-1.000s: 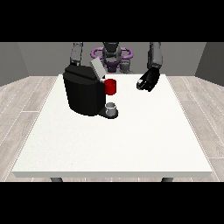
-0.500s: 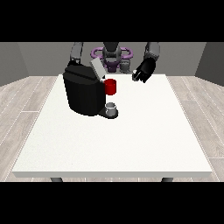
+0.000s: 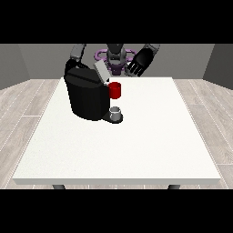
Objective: Insert the coffee pod into the coffee machine and close the lid
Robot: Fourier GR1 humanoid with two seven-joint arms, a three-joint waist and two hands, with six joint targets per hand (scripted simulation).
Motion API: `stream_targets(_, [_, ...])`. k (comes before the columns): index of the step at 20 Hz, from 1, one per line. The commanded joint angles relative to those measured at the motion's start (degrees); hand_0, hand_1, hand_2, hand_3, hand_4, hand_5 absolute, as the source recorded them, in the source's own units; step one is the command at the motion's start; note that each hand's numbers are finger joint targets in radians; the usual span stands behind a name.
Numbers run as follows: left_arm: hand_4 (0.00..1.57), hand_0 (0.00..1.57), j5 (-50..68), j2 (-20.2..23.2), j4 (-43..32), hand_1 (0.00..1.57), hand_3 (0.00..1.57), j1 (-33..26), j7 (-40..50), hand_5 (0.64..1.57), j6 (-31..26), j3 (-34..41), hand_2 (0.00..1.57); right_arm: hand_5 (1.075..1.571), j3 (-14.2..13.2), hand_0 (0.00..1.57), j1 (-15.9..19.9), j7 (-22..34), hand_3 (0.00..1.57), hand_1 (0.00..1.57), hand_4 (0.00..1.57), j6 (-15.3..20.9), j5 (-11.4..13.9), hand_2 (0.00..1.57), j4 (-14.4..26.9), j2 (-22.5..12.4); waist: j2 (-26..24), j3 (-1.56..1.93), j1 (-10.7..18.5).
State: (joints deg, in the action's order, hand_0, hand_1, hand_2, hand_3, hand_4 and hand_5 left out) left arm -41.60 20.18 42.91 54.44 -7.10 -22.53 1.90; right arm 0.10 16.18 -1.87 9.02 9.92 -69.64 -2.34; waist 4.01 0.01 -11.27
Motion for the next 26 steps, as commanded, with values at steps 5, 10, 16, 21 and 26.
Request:
stream_targets(5, [0.49,1.26,2.06,1.79,-2.21,1.26,1.27,9.36,6.26,1.571,-3.45,4.41,1.29,1.571,0.81,0.00,3.19,4.47,0.00,0.00,0.00,0.16,1.02,0.00,-3.60,-0.45,1.62,-0.02,-3.91])
stream_targets(10, [0.48,1.23,0.14,2.14,-2.07,1.23,1.25,12.36,6.06,1.571,-1.09,3.62,1.28,1.571,0.15,0.00,4.91,0.98,0.00,0.00,0.26,1.21,0.81,0.00,-3.69,0.23,6.52,0.00,-5.18])
stream_targets(16, [0.48,1.29,0.65,4.85,-3.37,1.29,1.26,14.04,3.15,1.571,-2.84,4.61,1.32,1.571,-2.89,0.00,7.55,3.64,0.00,0.00,0.00,-0.30,-1.11,0.00,-4.70,-2.72,8.92,-0.01,-5.35])
stream_targets(21, [0.47,1.19,0.38,5.36,-4.01,1.19,1.23,17.77,3.43,1.571,-2.69,5.05,1.27,1.571,-3.08,0.00,11.02,1.84,0.00,0.00,0.00,1.41,-0.65,0.00,-3.45,-1.55,13.34,0.00,-5.02])
stream_targets(26, [0.45,1.25,-0.05,4.54,-5.52,1.25,1.24,16.48,3.78,1.571,-1.43,5.22,1.29,1.571,-3.23,0.00,9.30,2.41,0.00,0.00,0.19,-0.39,-1.31,0.00,-3.77,-2.68,12.74,0.00,-6.23])
